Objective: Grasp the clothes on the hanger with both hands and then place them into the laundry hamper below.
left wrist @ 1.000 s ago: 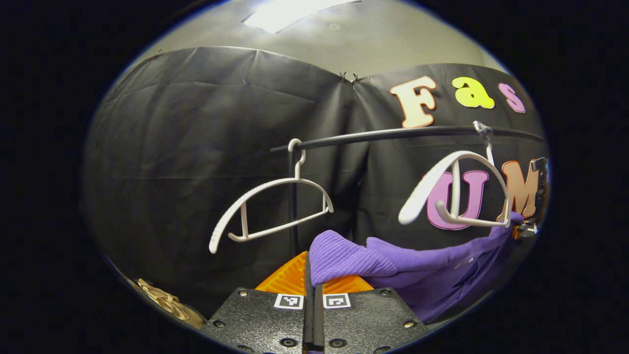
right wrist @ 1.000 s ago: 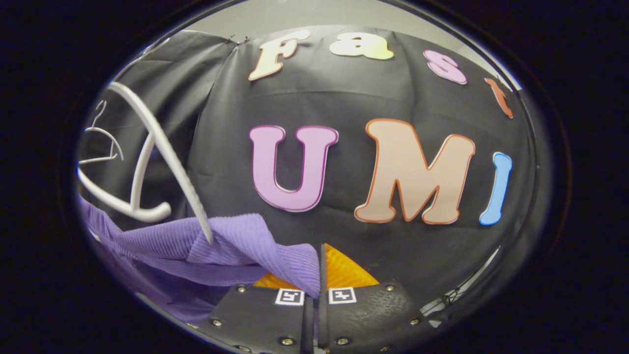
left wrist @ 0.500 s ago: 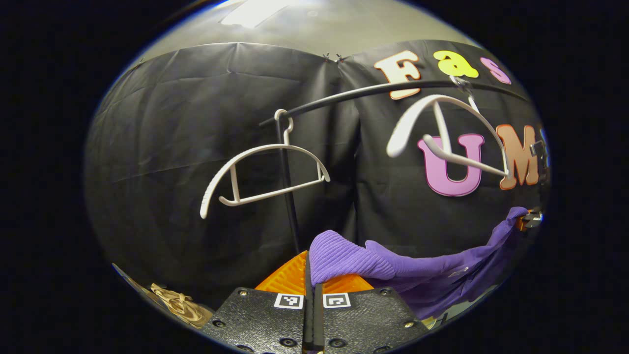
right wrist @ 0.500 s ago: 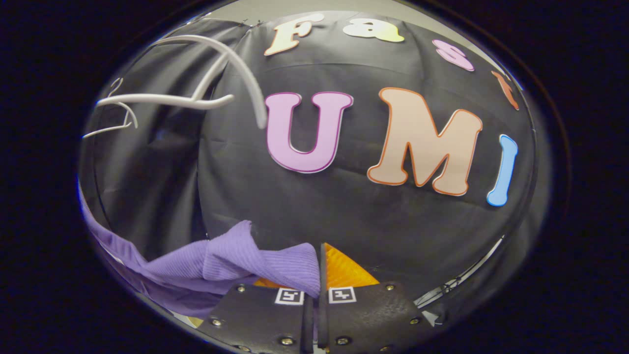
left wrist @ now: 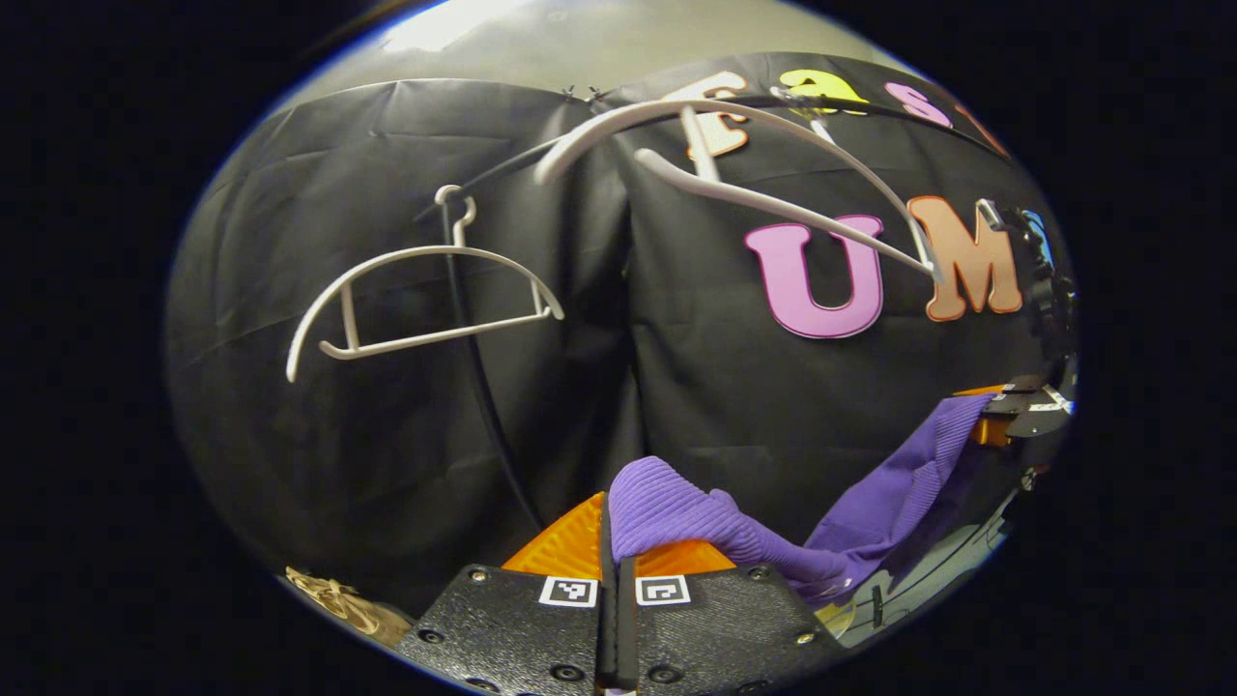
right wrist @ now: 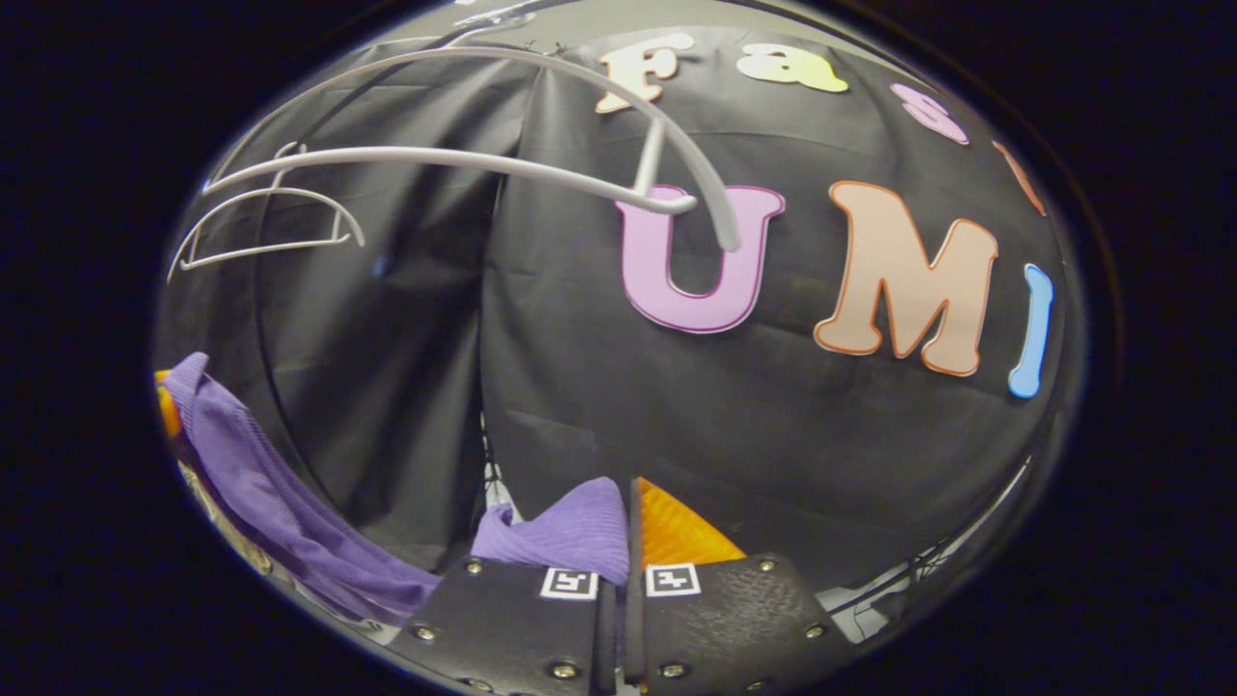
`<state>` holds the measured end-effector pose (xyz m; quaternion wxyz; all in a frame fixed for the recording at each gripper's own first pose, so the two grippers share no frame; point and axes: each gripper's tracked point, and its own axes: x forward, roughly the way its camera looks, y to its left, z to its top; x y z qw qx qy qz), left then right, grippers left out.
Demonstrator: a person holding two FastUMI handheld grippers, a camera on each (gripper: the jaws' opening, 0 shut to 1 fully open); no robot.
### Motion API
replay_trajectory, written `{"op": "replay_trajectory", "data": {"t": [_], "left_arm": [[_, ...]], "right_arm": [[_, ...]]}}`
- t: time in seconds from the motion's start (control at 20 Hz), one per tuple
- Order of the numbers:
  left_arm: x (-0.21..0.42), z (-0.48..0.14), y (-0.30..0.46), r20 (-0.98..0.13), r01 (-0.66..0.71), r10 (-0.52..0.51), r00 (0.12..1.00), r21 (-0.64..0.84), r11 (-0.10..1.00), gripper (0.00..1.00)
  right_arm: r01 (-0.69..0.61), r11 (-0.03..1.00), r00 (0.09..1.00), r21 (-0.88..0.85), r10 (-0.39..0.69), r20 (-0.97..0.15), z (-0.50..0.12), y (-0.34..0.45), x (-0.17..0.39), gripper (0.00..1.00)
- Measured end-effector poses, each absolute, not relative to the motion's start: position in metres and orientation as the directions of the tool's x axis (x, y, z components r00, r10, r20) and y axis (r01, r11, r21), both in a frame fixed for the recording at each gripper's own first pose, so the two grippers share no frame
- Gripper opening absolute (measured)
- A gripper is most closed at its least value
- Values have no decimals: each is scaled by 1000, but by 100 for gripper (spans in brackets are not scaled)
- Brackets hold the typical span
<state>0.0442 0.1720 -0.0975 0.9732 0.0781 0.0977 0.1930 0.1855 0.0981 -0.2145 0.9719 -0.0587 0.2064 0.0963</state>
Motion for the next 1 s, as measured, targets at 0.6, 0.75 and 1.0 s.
{"op": "replay_trajectory", "data": {"t": [0.6,0.75,1.0], "left_arm": [[89,-157,111,-310,-183,190,932,52,982,0],[93,-184,101,-380,-164,156,912,13,986,0],[95,-214,87,-479,-133,106,871,-21,991,1]], "right_arm": [[-363,931,821,-41,299,-486,-244,150,131,6],[-374,927,797,-41,299,-524,-261,151,121,6],[-379,925,766,-32,294,-572,-283,147,109,4]]}}
